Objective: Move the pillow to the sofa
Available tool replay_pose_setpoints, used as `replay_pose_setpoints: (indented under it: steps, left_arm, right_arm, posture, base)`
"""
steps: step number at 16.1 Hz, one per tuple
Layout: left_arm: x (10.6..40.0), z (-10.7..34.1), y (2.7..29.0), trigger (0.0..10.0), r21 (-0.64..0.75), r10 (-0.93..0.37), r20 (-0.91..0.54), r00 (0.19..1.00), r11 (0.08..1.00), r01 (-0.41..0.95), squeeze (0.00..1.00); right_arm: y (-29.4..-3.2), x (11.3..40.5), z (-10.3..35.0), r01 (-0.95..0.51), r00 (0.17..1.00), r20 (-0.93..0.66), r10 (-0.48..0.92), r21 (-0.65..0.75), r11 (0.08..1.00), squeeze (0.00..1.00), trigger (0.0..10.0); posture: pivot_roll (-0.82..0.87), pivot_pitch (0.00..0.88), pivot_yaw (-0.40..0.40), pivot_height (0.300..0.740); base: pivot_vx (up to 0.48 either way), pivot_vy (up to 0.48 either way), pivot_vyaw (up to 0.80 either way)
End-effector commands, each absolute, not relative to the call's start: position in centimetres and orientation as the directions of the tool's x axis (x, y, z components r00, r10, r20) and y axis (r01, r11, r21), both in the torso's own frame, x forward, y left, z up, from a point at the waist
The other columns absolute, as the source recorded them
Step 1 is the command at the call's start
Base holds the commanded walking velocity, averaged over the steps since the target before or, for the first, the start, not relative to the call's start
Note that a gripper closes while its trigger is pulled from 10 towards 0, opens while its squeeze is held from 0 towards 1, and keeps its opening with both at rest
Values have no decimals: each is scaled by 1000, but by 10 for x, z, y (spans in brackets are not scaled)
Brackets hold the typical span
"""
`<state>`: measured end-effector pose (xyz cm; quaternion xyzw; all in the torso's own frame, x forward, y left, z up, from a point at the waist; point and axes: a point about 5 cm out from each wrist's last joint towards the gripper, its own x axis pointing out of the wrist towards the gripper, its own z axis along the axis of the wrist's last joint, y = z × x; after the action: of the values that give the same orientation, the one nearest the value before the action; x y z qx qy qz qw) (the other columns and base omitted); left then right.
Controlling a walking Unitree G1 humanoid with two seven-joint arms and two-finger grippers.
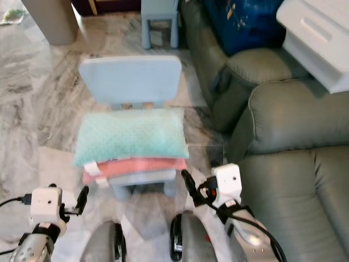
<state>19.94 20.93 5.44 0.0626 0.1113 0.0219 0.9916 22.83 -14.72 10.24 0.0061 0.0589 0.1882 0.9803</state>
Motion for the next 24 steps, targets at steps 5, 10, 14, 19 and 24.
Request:
replay_pose_setpoints:
  steps: [5,10,14,19,24]
  left_arm:
    - [198,55,218,10000,176,138,-223,965,979,-99,0]
    - [202,61,232,10000,267,253,-187,949,943,-199,0]
    - [205,64,233,10000,297,280,-158,947,928,-224,0]
    - [225,81,233,10000,304,285,-60,957,918,-255,0]
    - [279,149,255,10000,169,305,175,936,927,-334,0]
  right_arm:
    - [-148,232,101,-384,915,-123,385,30,923,0,10000]
    - [-156,238,99,-371,921,-132,367,0,929,0,10000]
    - [-159,245,100,-372,922,-124,367,-19,928,0,10000]
    - [-157,264,114,-392,920,-62,387,-79,917,0,10000]
    - [-152,305,181,-390,898,156,412,-154,908,0,10000]
  posture:
    - [-43,304,-28,530]
    - [-37,302,-22,467]
    - [-35,290,-25,427]
    - [-31,270,-24,373]
    - [-34,262,-24,339]
  base:
    - [0,0,0]
    - [0,0,0]
    - [0,0,0]
    - [0,0,0]
    - [0,0,0]
